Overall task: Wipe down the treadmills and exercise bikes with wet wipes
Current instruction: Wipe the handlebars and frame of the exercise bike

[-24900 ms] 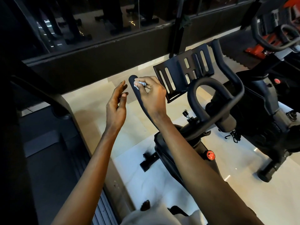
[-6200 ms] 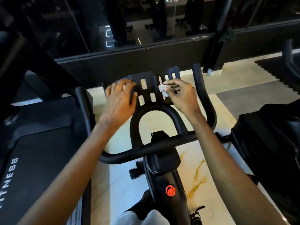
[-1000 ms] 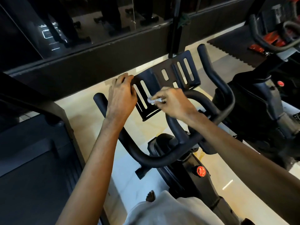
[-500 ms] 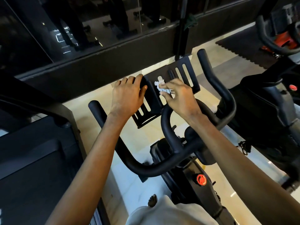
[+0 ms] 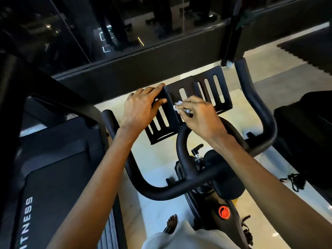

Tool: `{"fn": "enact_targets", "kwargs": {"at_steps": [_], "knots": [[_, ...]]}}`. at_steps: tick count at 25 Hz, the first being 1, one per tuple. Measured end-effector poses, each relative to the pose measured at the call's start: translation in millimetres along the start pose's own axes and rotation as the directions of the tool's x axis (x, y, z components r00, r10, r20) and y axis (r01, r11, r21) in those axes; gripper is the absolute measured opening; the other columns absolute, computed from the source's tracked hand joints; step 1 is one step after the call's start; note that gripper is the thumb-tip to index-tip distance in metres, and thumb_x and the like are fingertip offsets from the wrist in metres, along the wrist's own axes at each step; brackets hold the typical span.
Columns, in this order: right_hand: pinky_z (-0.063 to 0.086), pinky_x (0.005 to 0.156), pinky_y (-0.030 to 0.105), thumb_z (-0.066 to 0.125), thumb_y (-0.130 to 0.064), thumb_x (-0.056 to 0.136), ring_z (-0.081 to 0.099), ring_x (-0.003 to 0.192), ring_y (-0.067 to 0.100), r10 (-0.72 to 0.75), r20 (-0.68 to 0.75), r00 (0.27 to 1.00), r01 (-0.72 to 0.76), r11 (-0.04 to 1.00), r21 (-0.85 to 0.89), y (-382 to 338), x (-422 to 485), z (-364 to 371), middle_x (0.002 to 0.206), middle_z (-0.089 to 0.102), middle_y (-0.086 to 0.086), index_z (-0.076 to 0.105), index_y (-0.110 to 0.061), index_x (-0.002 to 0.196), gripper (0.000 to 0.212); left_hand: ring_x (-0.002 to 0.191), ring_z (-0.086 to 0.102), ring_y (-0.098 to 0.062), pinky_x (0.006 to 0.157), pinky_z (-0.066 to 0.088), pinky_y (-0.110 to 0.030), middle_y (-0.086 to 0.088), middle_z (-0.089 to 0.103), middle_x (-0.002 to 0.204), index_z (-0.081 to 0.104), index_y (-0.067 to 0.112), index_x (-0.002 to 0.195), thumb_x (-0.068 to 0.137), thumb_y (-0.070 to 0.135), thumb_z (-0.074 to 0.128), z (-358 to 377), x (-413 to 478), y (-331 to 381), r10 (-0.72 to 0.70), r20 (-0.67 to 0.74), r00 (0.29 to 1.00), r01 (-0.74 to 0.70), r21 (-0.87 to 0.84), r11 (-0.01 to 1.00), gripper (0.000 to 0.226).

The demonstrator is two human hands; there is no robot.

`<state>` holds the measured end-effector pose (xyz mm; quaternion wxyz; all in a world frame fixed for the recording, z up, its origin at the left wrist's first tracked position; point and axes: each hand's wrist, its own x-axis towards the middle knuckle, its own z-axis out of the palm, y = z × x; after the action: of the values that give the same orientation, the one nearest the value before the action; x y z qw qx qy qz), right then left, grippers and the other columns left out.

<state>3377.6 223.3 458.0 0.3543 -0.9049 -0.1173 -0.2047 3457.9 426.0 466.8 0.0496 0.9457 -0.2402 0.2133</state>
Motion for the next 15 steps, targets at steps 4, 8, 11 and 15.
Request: {"fn": "enact_targets", "kwargs": {"at_steps": [4,8,11,15], "knots": [[0.053,0.084,0.015,0.07,-0.014,0.092,0.059,0.092,0.001,0.006,-0.207,0.978,0.016,0.995,0.102,1.5,33.3,5.5,0.103,0.067,0.0,0.077,-0.014,0.109,0.018,0.107,0.063,-0.027,0.085,0.046,-0.042,-0.001,0.067,0.126,0.047,0.027,0.149,0.104,0.05,0.045,-1.6,-2.1,3.2,-0.004,0.01,1.0,0.003,0.05,0.999,0.05],[0.051,0.088,0.019,0.069,-0.009,0.092,0.064,0.095,0.012,-0.08,-0.087,0.993,0.085,0.995,0.056,1.5,28.8,3.9,0.105,0.068,0.002,0.077,-0.012,0.108,0.018,0.106,0.064,-0.026,0.086,0.043,-0.039,0.0,0.068,0.125,0.047,0.026,0.149,0.105,0.05,0.044,-1.9,-3.0,4.9,-0.013,-0.005,1.0,0.013,0.079,0.997,0.05],[0.05,0.087,0.016,0.071,-0.008,0.091,0.065,0.09,0.01,-0.088,0.064,0.994,0.086,0.996,0.039,8.8,5.8,-8.1,0.104,0.068,-0.001,0.077,-0.013,0.11,0.021,0.106,0.066,-0.025,0.088,0.042,-0.038,0.0,0.069,0.125,0.049,0.025,0.148,0.105,0.05,0.044,0.6,-4.1,5.0,-0.01,-0.035,0.999,0.014,0.101,0.995,0.05],[0.048,0.088,0.016,0.066,-0.01,0.094,0.063,0.095,0.012,-0.116,-0.067,0.991,0.119,0.992,0.049,6.6,37.5,-7.1,0.105,0.067,0.003,0.077,-0.011,0.11,0.019,0.106,0.066,-0.023,0.09,0.04,-0.036,0.0,0.069,0.125,0.049,0.025,0.148,0.105,0.05,0.043,-1.0,-4.9,6.2,-0.01,-0.037,0.999,0.014,0.113,0.993,0.05]]}}
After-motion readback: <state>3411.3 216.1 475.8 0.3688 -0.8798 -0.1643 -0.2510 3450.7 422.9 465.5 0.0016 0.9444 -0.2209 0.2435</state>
